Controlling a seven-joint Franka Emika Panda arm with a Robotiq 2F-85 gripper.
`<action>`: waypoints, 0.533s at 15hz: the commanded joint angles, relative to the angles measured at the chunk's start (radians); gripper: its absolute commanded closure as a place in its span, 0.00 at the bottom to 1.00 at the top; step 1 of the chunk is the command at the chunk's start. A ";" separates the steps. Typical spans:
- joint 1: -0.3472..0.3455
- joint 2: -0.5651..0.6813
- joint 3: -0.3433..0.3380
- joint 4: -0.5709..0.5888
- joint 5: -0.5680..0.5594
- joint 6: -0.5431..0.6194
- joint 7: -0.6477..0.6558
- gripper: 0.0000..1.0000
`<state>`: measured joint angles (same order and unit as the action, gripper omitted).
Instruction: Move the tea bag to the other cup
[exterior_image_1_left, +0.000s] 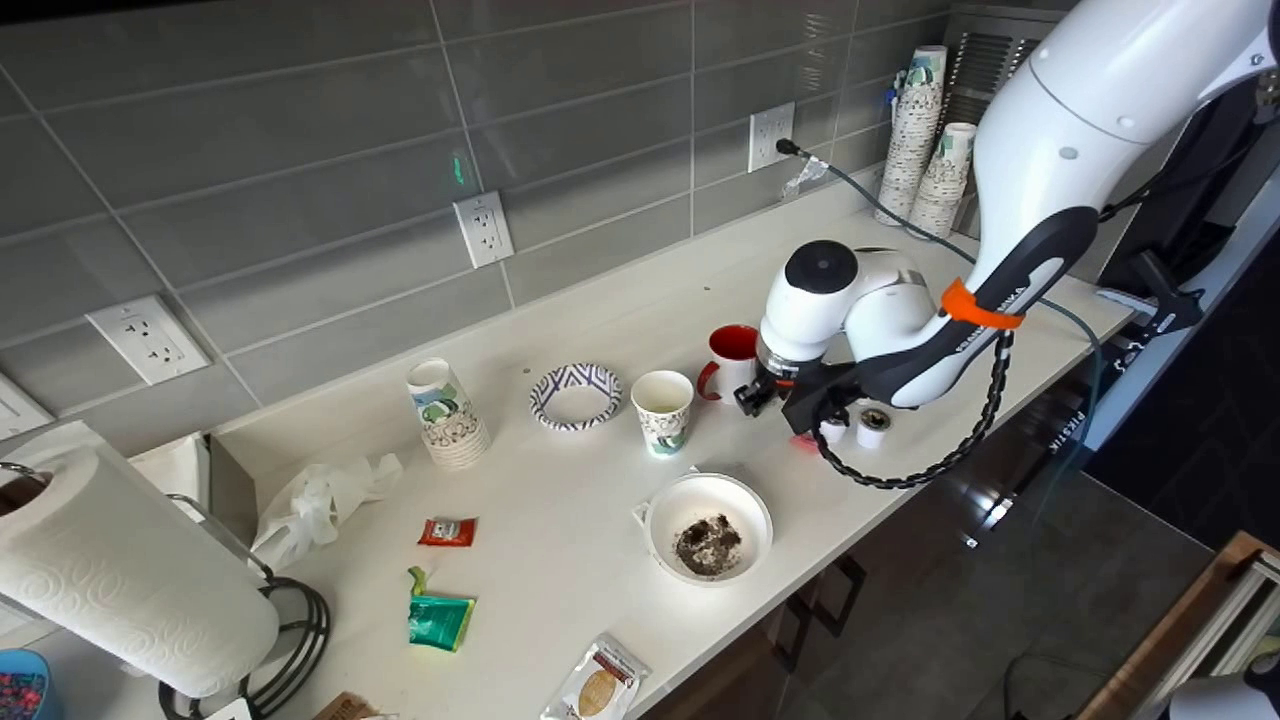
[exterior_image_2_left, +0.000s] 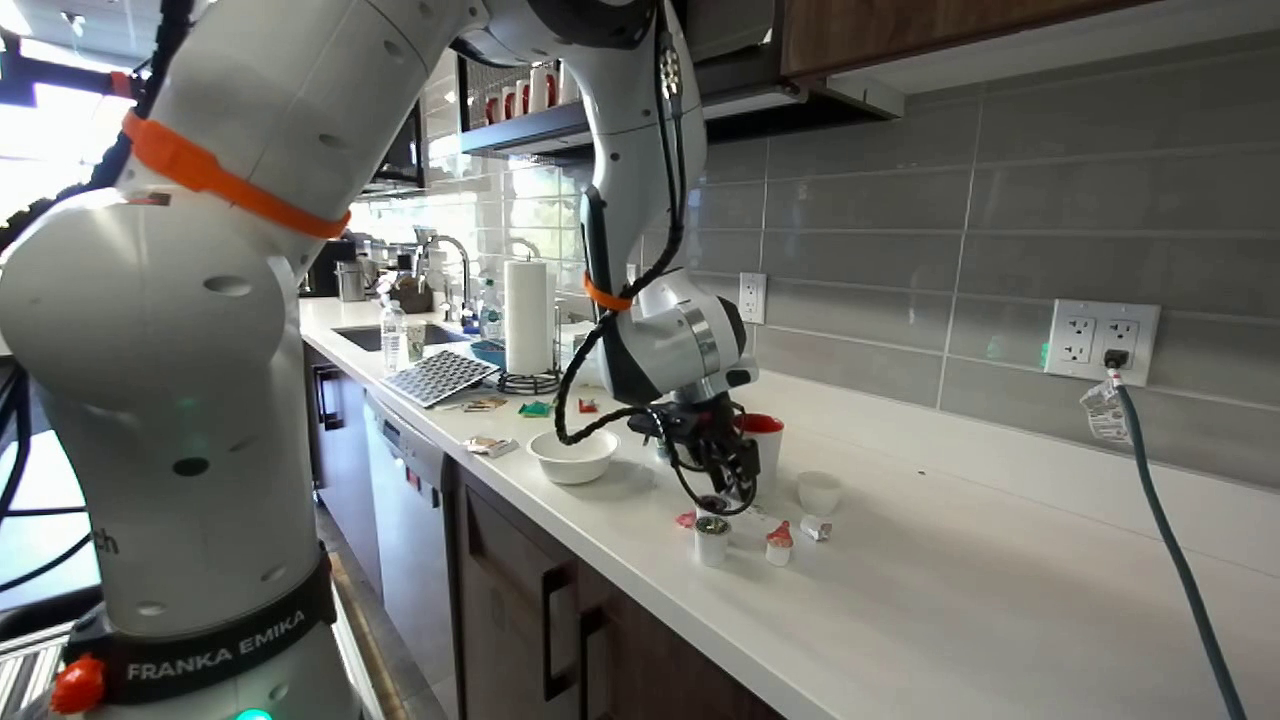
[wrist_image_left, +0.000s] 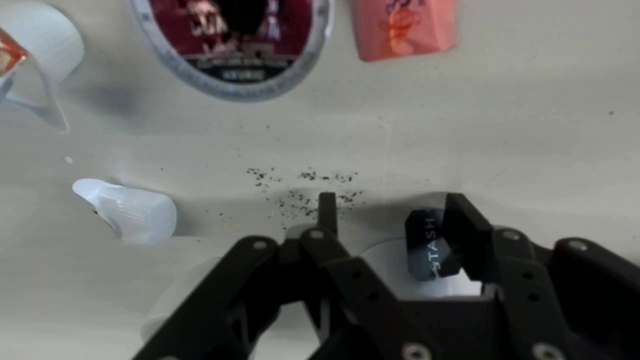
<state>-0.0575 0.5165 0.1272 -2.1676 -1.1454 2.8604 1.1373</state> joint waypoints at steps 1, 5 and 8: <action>0.011 0.036 -0.007 0.033 -0.023 0.022 0.013 0.20; 0.014 0.050 -0.005 0.052 -0.022 0.028 0.011 0.02; 0.013 0.057 -0.004 0.059 -0.021 0.032 0.009 0.26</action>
<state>-0.0486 0.5470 0.1288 -2.1289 -1.1454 2.8605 1.1373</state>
